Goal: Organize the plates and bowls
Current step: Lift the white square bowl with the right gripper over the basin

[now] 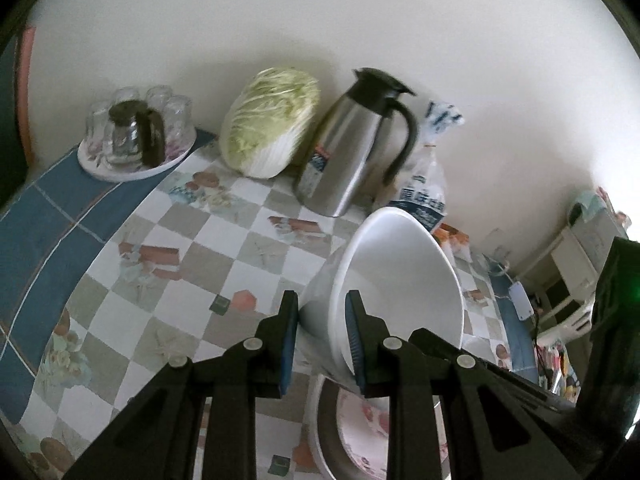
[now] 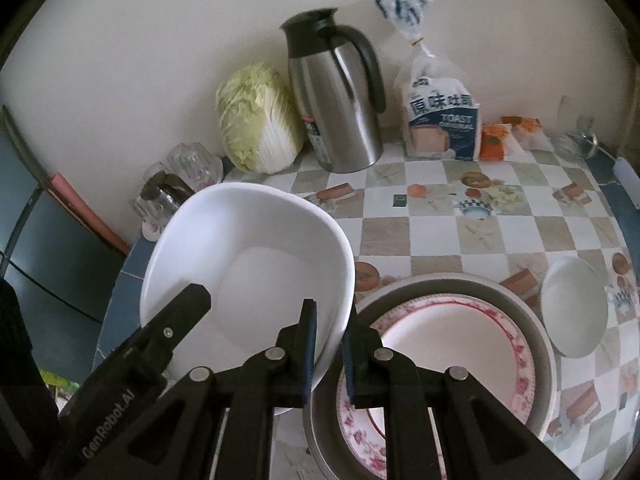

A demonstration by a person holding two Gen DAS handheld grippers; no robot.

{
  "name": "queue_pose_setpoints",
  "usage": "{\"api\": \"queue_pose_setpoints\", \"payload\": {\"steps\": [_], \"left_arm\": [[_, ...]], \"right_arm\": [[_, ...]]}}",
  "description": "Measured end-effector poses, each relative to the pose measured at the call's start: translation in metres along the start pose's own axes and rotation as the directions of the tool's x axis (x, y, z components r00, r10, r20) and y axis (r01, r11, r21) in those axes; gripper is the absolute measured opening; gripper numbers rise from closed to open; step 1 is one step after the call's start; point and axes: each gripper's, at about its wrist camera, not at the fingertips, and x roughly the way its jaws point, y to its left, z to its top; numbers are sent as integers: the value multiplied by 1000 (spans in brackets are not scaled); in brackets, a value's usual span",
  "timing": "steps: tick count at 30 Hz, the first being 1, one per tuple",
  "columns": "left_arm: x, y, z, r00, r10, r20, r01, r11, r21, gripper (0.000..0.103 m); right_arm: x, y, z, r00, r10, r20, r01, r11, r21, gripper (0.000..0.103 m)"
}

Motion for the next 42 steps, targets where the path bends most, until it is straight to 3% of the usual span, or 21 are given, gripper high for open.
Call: {"api": "queue_pose_setpoints", "payload": {"steps": [13,22,27,42], "left_arm": [[1,-75,-18,999,-42,-19,45,978,203,25],[7,-114,-35,998,-32,-44,44,953,299,25],[10,-128,-44,999,6,-42,10,936,353,25],[9,-137,-54,997,73,-19,-62,937,342,25]], "right_arm": [[-39,-69,-29,994,20,108,-38,985,167,15],[-57,-111,-39,990,25,139,-57,971,233,15],[-63,-125,-45,989,31,147,-67,966,251,15],[-68,-137,-47,984,76,159,-113,965,239,16]]}}
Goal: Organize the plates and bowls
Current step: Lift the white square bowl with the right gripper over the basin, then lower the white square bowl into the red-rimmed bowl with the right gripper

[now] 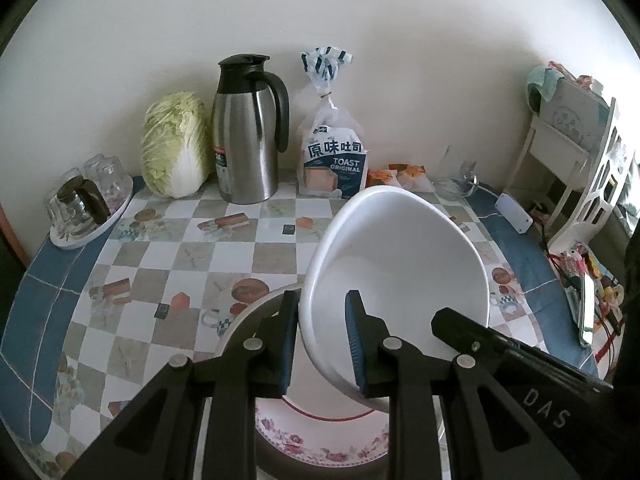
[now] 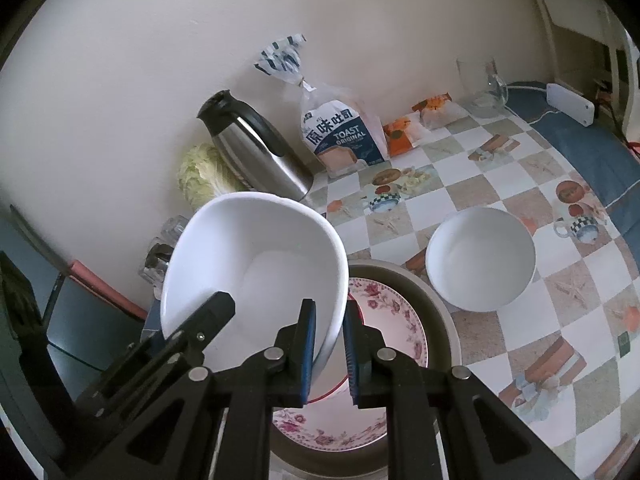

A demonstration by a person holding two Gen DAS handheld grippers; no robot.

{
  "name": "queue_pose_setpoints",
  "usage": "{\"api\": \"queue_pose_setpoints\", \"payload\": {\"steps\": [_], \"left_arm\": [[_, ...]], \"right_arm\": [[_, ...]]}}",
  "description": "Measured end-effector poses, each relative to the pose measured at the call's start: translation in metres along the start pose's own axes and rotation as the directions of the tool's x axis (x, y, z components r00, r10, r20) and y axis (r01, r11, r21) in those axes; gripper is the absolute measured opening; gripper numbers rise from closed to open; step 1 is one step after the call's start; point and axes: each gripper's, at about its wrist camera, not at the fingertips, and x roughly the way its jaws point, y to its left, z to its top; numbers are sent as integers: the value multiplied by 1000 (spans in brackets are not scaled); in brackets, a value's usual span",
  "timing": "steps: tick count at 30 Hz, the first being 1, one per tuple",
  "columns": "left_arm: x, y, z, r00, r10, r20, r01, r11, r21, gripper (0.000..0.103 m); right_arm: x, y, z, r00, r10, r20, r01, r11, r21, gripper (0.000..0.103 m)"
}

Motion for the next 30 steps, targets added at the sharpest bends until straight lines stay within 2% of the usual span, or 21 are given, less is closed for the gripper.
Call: {"api": "queue_pose_setpoints", "payload": {"steps": [6,21,30], "left_arm": [[2,4,-3,1000,20,-10,-21,1000,-20,25],[28,20,-15,992,25,-126,-33,997,-63,25],[36,19,-19,987,37,-154,-45,998,-51,25]], "right_arm": [[3,2,-4,1000,17,-15,-17,1000,-11,16],[27,4,-12,998,9,-66,-11,1000,-27,17],[37,4,-14,996,-3,-87,1,999,-32,17]]}}
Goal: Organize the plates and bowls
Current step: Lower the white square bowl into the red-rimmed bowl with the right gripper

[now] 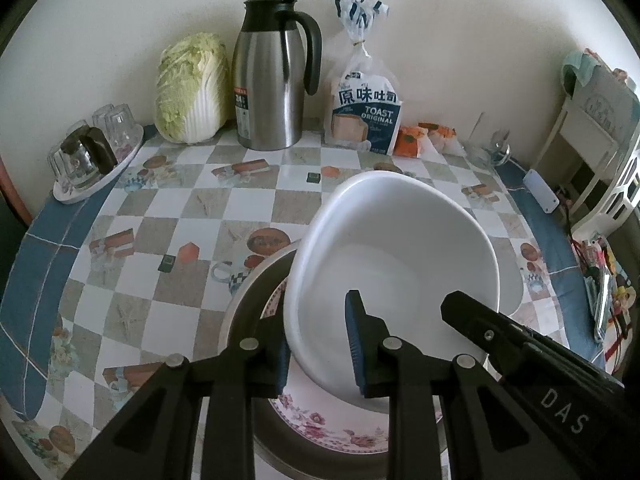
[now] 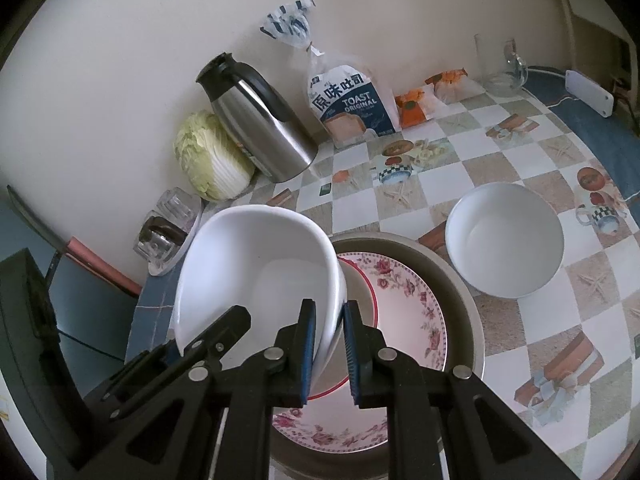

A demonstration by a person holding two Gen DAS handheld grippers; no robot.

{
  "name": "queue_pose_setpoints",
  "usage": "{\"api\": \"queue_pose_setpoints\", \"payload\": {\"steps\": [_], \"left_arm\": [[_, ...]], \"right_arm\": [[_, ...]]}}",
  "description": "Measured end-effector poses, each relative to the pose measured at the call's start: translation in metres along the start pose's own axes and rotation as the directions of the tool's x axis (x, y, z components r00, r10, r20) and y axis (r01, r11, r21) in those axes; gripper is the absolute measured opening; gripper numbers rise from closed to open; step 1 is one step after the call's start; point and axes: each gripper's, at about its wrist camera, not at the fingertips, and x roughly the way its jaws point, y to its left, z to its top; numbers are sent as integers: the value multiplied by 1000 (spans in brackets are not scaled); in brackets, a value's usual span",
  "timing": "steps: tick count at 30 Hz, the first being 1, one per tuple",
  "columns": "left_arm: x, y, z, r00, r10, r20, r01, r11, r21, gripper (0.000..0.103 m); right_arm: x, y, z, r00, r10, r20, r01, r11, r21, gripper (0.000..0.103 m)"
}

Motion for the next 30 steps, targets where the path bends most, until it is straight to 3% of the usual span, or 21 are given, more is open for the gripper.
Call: {"api": "queue_pose_setpoints", "payload": {"steps": [16,30], "left_arm": [[14,5,-3,999,-12,-52,11,1000,-16,25],[15,3,-3,999,2,-42,-2,1000,3,25]], "right_arm": [[13,-3,-3,999,-36,-29,36,999,-6,17],[17,-4,-2,998,-56,-29,56,998,-6,17]]}}
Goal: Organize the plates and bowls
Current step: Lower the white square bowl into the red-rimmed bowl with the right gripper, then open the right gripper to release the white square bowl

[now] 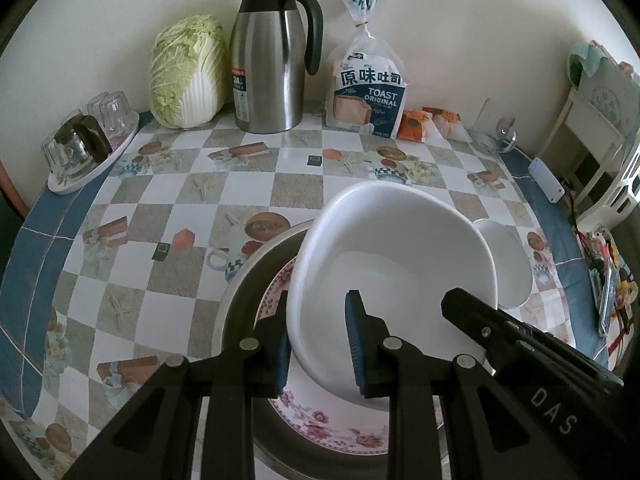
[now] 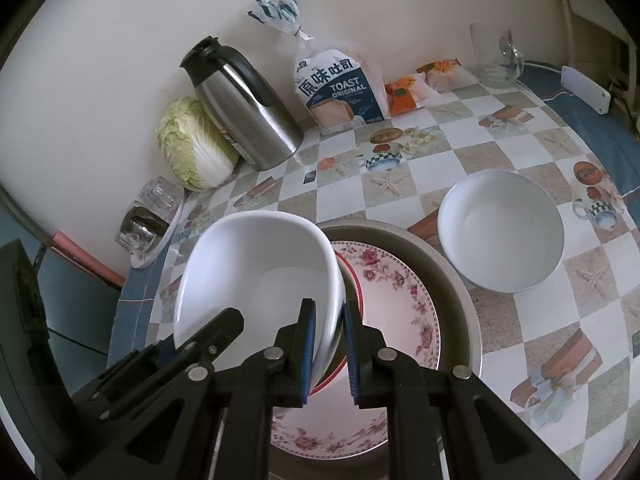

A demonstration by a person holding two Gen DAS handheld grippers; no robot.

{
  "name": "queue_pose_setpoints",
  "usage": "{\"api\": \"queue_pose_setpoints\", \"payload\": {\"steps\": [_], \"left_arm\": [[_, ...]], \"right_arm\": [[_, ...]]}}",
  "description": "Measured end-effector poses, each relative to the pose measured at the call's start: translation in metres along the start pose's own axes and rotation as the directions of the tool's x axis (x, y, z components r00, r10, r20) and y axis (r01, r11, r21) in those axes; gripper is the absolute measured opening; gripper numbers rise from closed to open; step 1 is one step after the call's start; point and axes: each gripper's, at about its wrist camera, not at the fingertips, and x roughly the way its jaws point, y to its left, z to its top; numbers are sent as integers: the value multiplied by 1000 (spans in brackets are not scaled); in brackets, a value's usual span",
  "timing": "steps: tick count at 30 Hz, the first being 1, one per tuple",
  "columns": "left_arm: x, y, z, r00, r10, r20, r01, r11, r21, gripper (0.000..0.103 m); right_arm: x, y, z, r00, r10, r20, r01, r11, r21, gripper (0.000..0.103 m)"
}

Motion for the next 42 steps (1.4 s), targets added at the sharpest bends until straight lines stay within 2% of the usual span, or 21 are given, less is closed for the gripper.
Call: {"api": "queue_pose_setpoints", "payload": {"steps": [8,15,26,34,35,37,38,39,40,42], "left_arm": [[-1,2,0,1000,22,17,-22,1000,2,24],[-1,8,0,999,37,30,-36,999,-15,16],[-1,13,0,999,29,38,-28,999,-47,16],[-8,14,2,998,22,52,-18,998,-61,16],[-11,14,3,998,19,63,-15,998,-64,17],[-16,13,4,997,17,80,-12,998,-69,33],[-19,14,4,996,16,91,-9,997,-75,48],[-20,15,5,995,15,96,-7,997,-80,55],[-22,16,5,995,15,103,-6,996,-88,56],[-25,20,7,994,22,110,-10,994,-107,63]], "right_arm": [[1,1,0,1000,5,3,-5,1000,1,18],[0,-3,1,1000,19,5,-19,1000,14,19],[-2,-3,3,999,36,12,-37,999,30,19],[-15,-4,8,997,62,51,-63,998,18,19],[-17,-4,9,997,63,53,-64,998,18,19],[-21,-5,10,996,63,63,-64,998,18,19],[-23,-6,11,996,60,68,-62,998,17,19],[-24,-7,12,996,58,71,-59,998,17,19],[-26,-8,13,996,48,77,-49,999,20,23],[-29,-11,14,996,32,84,-34,999,23,50]]}}
